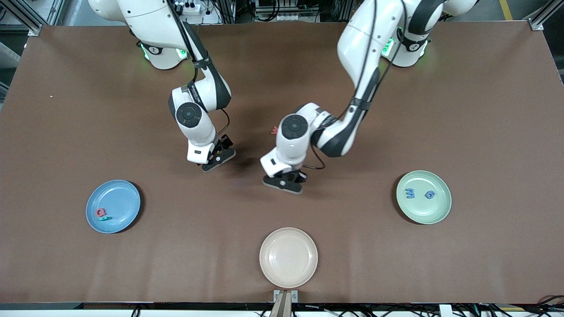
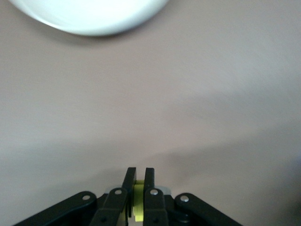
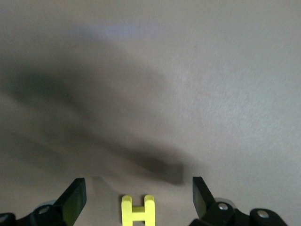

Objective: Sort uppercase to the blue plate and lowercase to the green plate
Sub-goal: 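Carry the yellow h to the green plate while the right gripper grasps the H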

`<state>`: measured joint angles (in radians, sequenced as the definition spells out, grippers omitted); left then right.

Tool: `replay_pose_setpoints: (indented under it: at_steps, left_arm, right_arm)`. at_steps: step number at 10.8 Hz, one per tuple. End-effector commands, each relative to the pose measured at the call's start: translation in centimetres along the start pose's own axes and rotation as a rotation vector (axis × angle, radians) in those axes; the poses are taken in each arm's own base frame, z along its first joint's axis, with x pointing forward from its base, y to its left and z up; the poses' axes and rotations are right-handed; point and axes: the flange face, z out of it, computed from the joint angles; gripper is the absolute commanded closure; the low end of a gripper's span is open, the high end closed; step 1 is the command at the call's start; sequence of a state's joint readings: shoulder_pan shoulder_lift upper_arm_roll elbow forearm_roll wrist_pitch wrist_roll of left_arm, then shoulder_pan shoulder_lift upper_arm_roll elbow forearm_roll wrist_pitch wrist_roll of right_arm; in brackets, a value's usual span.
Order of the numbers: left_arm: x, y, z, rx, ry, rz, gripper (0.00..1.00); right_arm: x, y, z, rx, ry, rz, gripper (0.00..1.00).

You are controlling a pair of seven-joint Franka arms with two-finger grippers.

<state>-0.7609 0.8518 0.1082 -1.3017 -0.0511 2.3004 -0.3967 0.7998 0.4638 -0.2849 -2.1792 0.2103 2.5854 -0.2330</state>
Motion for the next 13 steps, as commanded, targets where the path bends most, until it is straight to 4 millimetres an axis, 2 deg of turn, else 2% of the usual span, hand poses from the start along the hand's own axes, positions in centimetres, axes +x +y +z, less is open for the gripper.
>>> replay_pose_setpoints:
  at_steps: [1,3,4,5,6,7,8,9,10,11,12,13]
  left_arm:
    - [2.7,-9.7,-4.9,-0.001,-0.074,0.088,1.0]
    - [4.1,-19.5,-6.8,0.001,-0.141,0.237,1.0]
    - [4.1,-24.8,-6.7,-0.008,-0.185,0.305,1.0]
    - [3.2,-29.0,-5.6,-0.014,-0.24,0.315,1.0]
    - [1.9,-31.8,-3.9,-0.008,-0.29,0.284,1.0]
    - [0.8,-35.1,-2.4,0.006,-0.325,0.249,1.0]
    - [-0.4,-36.6,-1.2,0.009,-0.36,0.233,1.0]
    - [-1.1,-38.4,-1.0,0.034,-0.379,0.215,1.0]
    - [-1.9,-39.0,-0.1,0.035,-0.399,0.205,0.96]
    - [-2.2,-39.0,0.7,0.036,-0.401,0.204,0.77]
    - [-2.1,-39.1,0.8,0.038,-0.394,0.205,0.16]
    - [-1.9,-38.9,0.4,0.04,-0.388,0.207,0.0]
  right_arm:
    - [-2.3,-0.1,0.1,0.02,-0.018,-0.016,0.0]
    - [-2.4,-0.3,0.2,0.023,-0.02,-0.015,0.0]
    - [-2.4,-0.4,0.2,0.023,-0.02,-0.016,0.0]
    - [-2.6,-0.4,0.3,0.023,-0.023,-0.016,0.0]
    - [-2.8,-0.4,0.4,0.023,-0.027,-0.018,0.0]
    - [-2.8,-0.4,0.4,0.024,-0.027,-0.017,0.18]
    - [-2.8,-0.5,0.3,0.024,-0.025,-0.017,0.62]
    - [-2.8,-0.4,0.4,0.023,-0.025,-0.017,0.9]
    - [-2.8,-0.4,0.4,0.021,-0.018,-0.018,1.0]
    - [-2.7,-0.5,0.2,0.022,-0.013,-0.018,1.0]
    - [-2.6,-0.5,0.1,0.023,-0.011,-0.019,1.0]
    - [-2.5,-0.1,-0.5,0.026,0.0,-0.007,1.0]
